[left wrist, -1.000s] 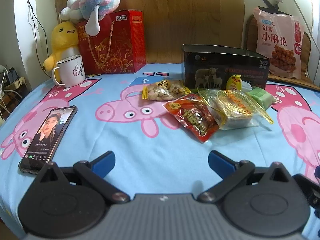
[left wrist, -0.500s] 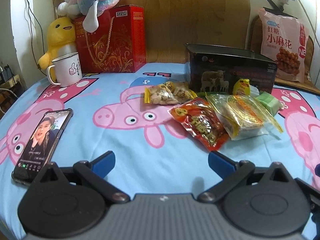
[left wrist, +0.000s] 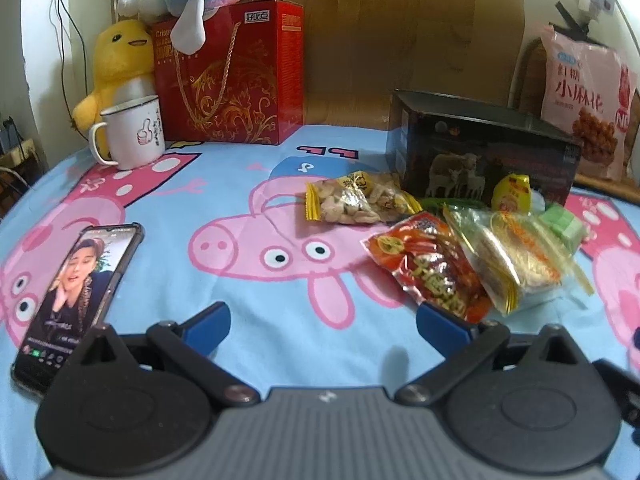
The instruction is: Organize snacks
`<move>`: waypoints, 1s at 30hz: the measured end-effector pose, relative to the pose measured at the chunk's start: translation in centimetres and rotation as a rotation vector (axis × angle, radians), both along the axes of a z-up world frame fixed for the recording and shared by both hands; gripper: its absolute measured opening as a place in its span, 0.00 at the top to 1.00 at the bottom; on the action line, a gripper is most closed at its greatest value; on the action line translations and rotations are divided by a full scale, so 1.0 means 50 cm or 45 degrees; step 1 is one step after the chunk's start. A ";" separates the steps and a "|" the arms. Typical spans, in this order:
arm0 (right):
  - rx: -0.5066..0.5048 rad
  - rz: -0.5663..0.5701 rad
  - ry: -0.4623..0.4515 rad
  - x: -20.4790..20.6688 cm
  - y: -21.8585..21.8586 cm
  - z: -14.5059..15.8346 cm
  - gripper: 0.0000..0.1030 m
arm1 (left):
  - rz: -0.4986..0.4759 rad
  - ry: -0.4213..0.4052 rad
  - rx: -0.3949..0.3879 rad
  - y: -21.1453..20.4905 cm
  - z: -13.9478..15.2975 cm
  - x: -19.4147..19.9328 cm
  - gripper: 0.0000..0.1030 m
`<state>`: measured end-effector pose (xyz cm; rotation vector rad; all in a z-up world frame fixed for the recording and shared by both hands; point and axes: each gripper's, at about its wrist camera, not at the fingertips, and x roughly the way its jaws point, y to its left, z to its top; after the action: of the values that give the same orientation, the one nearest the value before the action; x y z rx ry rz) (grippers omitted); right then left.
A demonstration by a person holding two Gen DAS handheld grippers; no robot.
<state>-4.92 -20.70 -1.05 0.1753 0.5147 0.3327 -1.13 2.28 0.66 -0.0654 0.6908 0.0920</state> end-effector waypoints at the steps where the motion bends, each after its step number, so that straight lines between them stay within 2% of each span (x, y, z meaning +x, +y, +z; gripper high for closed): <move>1: -0.007 0.007 0.002 0.004 0.000 0.001 0.00 | -0.013 -0.007 -0.040 0.009 0.004 0.001 0.00; 4: -0.037 0.027 -0.020 0.015 0.001 0.010 0.00 | -0.075 -0.055 -0.193 0.035 0.021 -0.001 0.00; 7: -0.063 0.050 -0.046 0.026 -0.001 0.018 0.00 | -0.192 -0.108 -0.330 0.049 0.040 -0.005 0.00; 11: -0.120 0.101 -0.071 0.051 0.002 0.023 0.00 | -0.351 -0.137 -0.375 0.027 0.057 0.008 0.00; 15: -0.152 0.172 -0.036 0.092 0.008 0.021 0.00 | -0.427 -0.112 -0.381 -0.011 0.057 0.041 0.02; 21: -0.182 0.258 0.033 0.141 0.016 0.007 0.00 | -0.497 -0.028 -0.416 -0.044 0.034 0.093 0.19; 23: -0.184 0.294 0.058 0.154 0.019 0.002 0.00 | -0.517 0.008 -0.427 -0.052 0.025 0.111 0.30; 25: -0.174 0.334 0.097 0.165 0.021 -0.005 0.00 | -0.536 0.027 -0.431 -0.058 0.022 0.115 0.47; 26: -0.167 0.339 0.100 0.166 0.021 -0.007 0.02 | -0.538 0.032 -0.421 -0.063 0.020 0.117 0.50; 27: -0.161 0.357 0.087 0.163 0.021 -0.005 0.12 | -0.539 0.035 -0.411 -0.066 0.019 0.116 0.58; 28: -0.160 0.379 0.075 0.158 0.022 -0.004 0.22 | -0.534 0.038 -0.403 -0.067 0.018 0.113 0.61; 29: -0.175 0.381 0.064 0.151 0.024 -0.002 0.38 | -0.529 0.036 -0.406 -0.066 0.021 0.110 0.62; 30: -0.186 0.379 0.053 0.145 0.024 0.000 0.48 | -0.527 0.028 -0.416 -0.063 0.029 0.102 0.63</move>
<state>2.35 -19.50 -1.07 -0.0373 0.6054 0.5803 3.98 -0.85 2.10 -0.2329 0.7244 -0.4188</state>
